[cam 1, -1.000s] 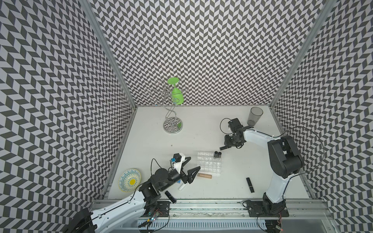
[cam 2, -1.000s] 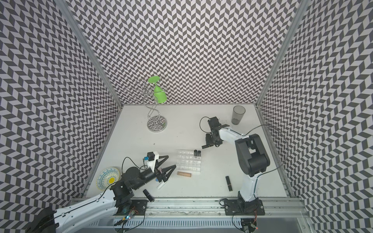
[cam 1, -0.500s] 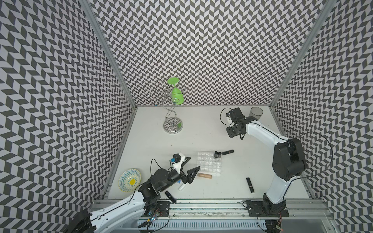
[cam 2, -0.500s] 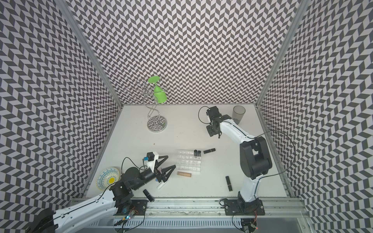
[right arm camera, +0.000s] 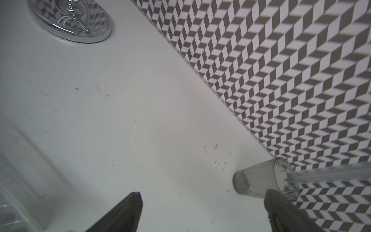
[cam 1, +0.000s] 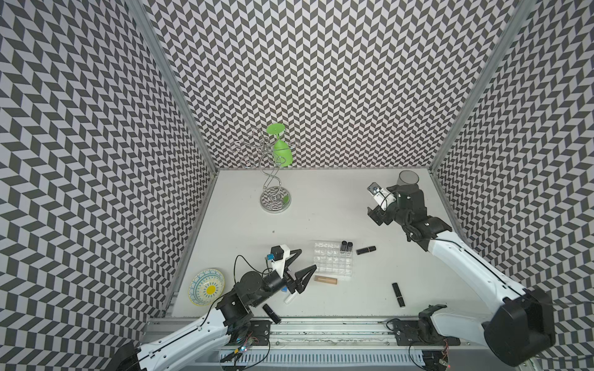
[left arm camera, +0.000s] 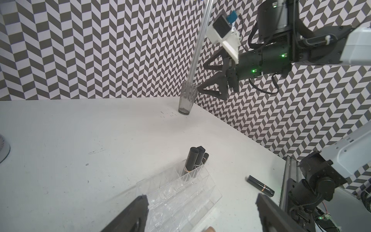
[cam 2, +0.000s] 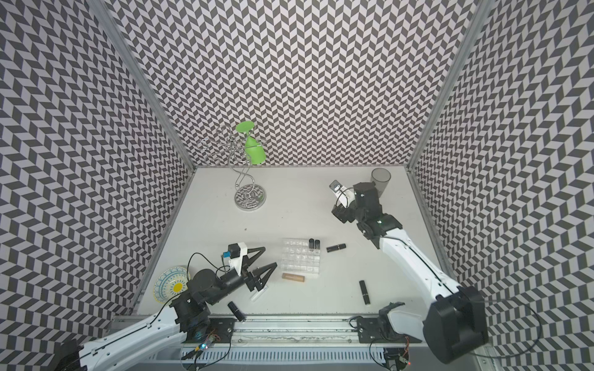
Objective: Arrange the lipsticks in the organizer
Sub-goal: Pick up the lipstick at the center of the board.
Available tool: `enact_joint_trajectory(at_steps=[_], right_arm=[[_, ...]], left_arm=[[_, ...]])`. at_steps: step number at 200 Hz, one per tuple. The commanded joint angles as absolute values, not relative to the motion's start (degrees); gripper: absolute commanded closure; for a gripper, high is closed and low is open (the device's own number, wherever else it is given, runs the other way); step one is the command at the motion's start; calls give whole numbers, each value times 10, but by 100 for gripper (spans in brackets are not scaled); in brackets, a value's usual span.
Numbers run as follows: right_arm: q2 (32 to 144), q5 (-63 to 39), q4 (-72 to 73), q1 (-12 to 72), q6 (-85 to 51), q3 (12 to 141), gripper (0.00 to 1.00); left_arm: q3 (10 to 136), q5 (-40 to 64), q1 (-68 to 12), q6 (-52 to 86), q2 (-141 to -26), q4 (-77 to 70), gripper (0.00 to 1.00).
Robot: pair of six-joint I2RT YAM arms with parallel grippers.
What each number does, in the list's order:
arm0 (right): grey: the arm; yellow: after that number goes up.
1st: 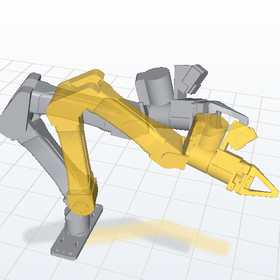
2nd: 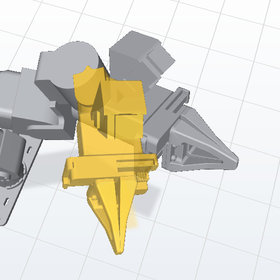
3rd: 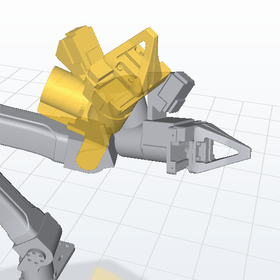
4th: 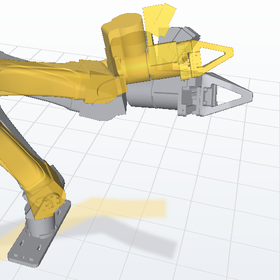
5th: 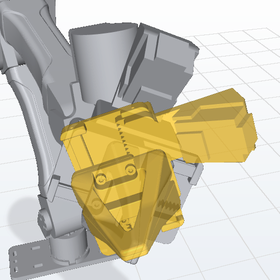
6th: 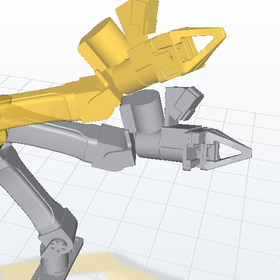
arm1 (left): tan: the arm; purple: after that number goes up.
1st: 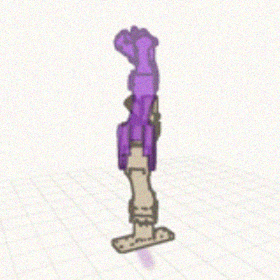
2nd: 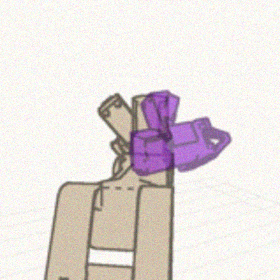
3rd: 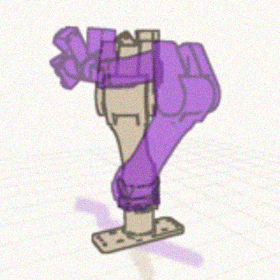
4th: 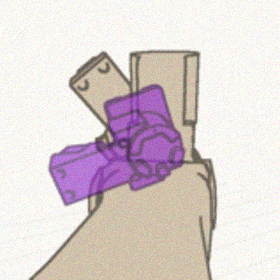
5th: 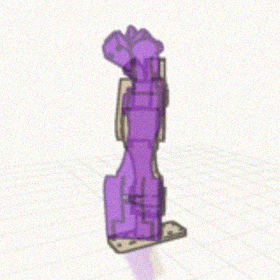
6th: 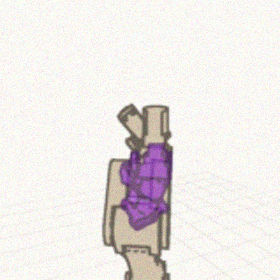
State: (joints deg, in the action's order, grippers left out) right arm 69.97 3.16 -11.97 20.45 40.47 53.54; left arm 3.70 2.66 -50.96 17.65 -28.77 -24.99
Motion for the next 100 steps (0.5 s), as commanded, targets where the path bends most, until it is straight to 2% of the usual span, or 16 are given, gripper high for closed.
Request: enact_joint_trajectory(at_steps=[1, 13, 30, 61, 100], right_arm=[[726, 55, -85, 210, 565, 496, 0], [745, 108, -97, 212, 575, 484, 0], [769, 127, -173, 219, 619, 483, 0], [741, 44, -319, 229, 784, 456, 1], [768, 3, -351, 244, 796, 451, 1]], left_arm=[[29, 27, -508, 175, -282, -244, 12], [30, 26, -508, 173, -285, -245, 12], [31, 22, -508, 170, -287, -243, 12], [29, 16, -508, 168, -288, -243, 12], [29, 10, -508, 166, -288, -241, 12]])
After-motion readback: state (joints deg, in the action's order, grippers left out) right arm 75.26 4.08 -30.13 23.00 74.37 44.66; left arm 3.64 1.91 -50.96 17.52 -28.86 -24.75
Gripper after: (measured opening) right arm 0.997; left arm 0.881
